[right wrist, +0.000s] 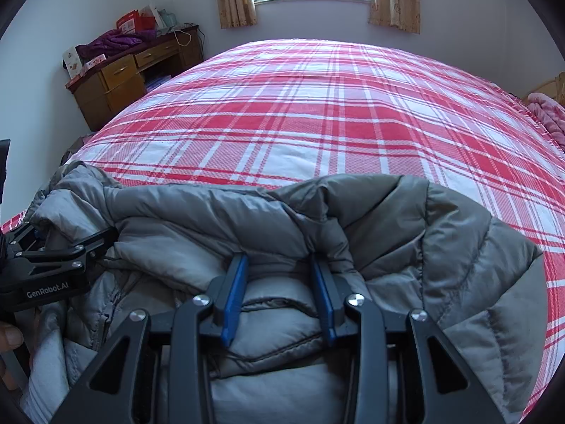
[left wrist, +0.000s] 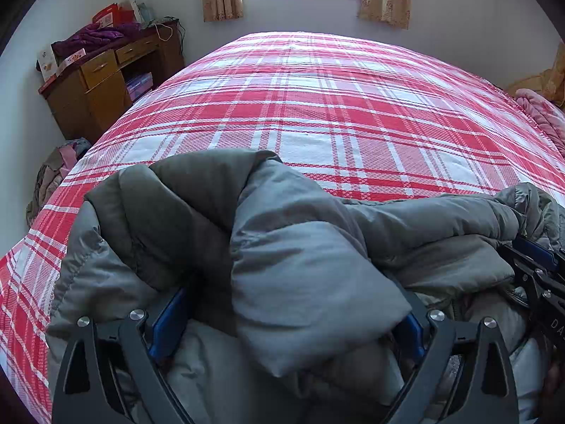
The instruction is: Fold large clothes
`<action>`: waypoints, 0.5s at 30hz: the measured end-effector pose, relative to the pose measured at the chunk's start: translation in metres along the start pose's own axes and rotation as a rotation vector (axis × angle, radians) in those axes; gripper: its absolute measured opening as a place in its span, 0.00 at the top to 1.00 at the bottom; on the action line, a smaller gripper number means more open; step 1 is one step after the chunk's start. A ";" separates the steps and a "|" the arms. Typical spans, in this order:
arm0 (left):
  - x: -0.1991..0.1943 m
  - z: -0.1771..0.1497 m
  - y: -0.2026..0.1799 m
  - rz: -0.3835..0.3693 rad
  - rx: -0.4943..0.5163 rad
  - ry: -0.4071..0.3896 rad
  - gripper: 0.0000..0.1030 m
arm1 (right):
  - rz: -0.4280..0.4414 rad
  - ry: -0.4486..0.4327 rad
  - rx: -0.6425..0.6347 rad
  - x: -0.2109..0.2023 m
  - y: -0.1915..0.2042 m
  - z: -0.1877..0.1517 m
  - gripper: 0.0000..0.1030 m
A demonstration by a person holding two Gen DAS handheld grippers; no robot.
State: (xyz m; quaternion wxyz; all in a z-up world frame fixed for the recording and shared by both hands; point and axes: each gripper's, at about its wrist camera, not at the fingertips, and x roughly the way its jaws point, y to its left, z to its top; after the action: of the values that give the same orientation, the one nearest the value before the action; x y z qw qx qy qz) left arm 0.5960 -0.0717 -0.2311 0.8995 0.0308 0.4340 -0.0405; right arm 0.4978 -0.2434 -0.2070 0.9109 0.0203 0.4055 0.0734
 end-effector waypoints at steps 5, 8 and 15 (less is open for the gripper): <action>0.000 0.000 -0.001 0.004 0.003 0.000 0.05 | 0.001 0.000 -0.001 0.000 0.000 0.000 0.62; 0.002 0.006 -0.001 0.013 0.008 0.024 0.04 | -0.004 0.003 -0.006 0.001 0.001 0.000 0.62; -0.094 0.016 0.023 0.040 0.066 -0.118 0.04 | -0.072 -0.013 -0.085 -0.046 0.001 0.002 0.32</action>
State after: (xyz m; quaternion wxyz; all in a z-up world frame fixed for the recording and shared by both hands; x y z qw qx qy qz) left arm 0.5526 -0.0459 -0.1473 0.9226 0.0666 0.3781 -0.0384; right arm 0.4693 -0.2492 -0.1717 0.9156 -0.0325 0.3967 0.0575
